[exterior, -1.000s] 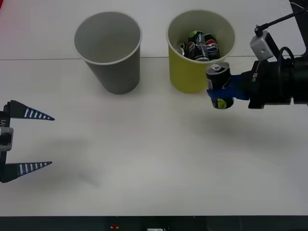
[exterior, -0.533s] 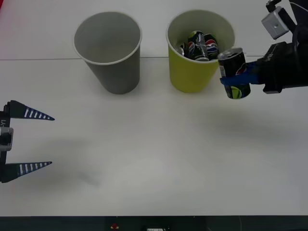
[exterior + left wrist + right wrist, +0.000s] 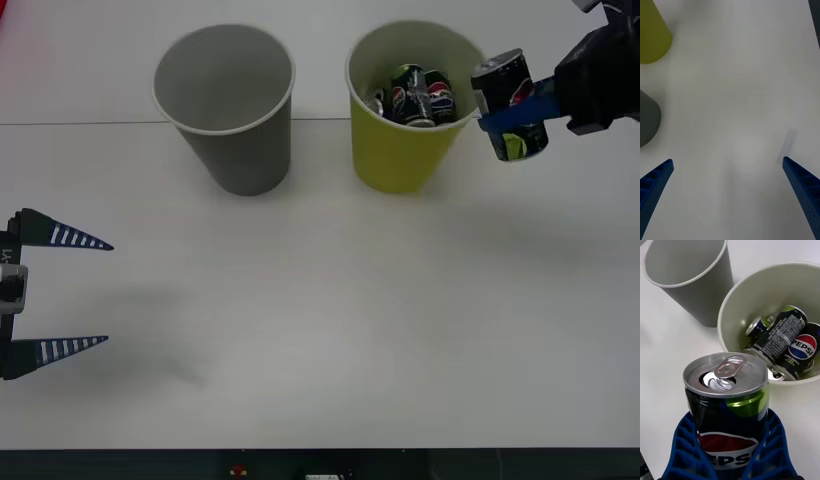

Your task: Put the can into the green bin and the plastic bottle into the gray bin

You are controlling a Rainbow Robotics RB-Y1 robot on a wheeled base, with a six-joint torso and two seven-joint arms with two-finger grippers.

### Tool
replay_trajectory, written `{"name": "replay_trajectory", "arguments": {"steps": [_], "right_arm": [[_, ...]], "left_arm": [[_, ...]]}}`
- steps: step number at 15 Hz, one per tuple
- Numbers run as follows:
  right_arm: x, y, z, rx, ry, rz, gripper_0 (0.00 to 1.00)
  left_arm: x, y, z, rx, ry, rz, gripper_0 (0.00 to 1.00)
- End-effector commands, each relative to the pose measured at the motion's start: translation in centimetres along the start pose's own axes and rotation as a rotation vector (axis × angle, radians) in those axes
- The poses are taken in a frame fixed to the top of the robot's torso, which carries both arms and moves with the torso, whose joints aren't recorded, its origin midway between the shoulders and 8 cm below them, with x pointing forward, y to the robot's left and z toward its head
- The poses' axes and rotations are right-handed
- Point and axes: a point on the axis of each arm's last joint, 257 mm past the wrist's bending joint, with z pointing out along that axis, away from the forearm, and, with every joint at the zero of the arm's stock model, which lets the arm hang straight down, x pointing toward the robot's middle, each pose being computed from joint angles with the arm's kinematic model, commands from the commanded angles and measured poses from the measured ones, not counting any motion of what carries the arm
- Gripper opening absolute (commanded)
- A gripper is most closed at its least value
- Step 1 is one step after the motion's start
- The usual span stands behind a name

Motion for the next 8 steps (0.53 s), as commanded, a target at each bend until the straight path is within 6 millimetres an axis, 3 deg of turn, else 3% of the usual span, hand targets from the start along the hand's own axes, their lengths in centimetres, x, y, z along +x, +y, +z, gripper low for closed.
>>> {"name": "replay_trajectory", "arguments": {"steps": [1,8], "right_arm": [[-1.3,-1.4,0.5,0.024,0.05,-0.012,0.0],[-5.4,-5.0,3.7,0.126,0.163,-0.033,0.0]], "left_arm": [[0.0,0.0,0.0,0.0,0.0,0.0,1.0],[0.0,0.0,0.0,0.0,0.0,0.0,1.0]]}}
